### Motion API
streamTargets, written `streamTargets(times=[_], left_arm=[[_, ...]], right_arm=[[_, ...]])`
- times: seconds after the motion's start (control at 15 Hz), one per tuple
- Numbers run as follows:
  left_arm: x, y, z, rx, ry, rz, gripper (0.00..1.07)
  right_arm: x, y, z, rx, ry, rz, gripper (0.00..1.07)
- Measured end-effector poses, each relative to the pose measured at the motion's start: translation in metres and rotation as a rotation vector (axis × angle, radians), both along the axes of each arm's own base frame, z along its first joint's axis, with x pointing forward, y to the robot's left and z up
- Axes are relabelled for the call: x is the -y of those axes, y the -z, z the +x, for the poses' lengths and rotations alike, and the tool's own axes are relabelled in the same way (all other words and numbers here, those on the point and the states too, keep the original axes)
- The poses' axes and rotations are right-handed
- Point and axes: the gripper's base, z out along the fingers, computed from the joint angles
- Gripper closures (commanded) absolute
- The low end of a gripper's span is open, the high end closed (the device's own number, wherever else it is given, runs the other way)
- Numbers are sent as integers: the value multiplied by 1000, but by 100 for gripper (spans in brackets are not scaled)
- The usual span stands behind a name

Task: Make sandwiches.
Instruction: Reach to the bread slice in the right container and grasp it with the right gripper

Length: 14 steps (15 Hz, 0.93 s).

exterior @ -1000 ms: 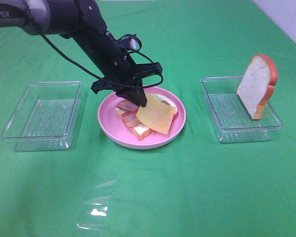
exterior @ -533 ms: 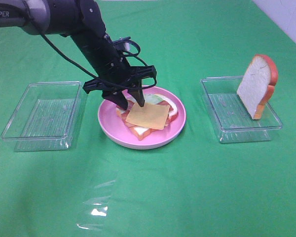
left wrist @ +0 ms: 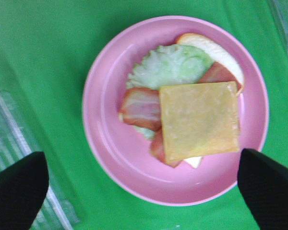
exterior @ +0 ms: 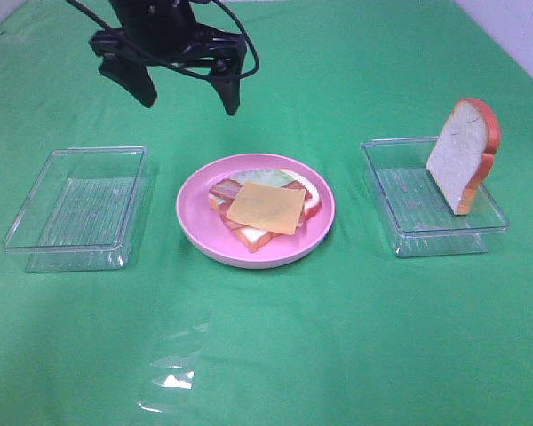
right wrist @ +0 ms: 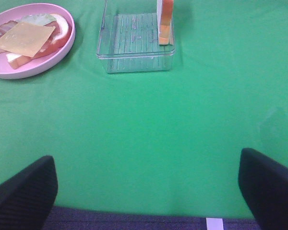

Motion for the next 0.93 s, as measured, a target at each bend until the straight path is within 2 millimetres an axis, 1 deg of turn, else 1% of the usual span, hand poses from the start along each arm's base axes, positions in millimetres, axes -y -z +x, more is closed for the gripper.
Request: streamTargets(times=[0.13,0.2,0.27,0.33,0.4,0.47,0.53,0.6,0.67,0.73,0.8,0.93], left_arm=[[-13,-19,-12,44,9,57,6],[-18,-25,-16,50,6,62,6],[-37,-35,-29,43,-13,71,6],[-58,-37,-38,21,-43,83,6],[-72,-36,-43,5,-66,91,6],[-105,-32,-56,-38,-119,111,6],[-139,-34,-71,-64,-189,120,6],[-165,-39,-84,-66,-253,118,6],[-193,-44,-105,-72,-328,99,6],[-216,-55,-156,-34,-398,22,7],[-216,-57,-178,13,-399,-15,7],[-211,-58,-231,162,-389,-69,7]], right_arm=[[0,0,0,0,0,0,10],[0,0,0,0,0,0,10],[0,0,0,0,0,0,10],[0,0,0,0,0,0,10],[0,0,0,0,0,0,10],[0,0,0,0,0,0,10],[0,0,0,0,0,0,10],[0,0,0,0,0,0,10],[0,0,0,0,0,0,10],[0,0,0,0,0,0,10],[0,0,0,0,0,0,10],[0,0,0,0,0,0,10]])
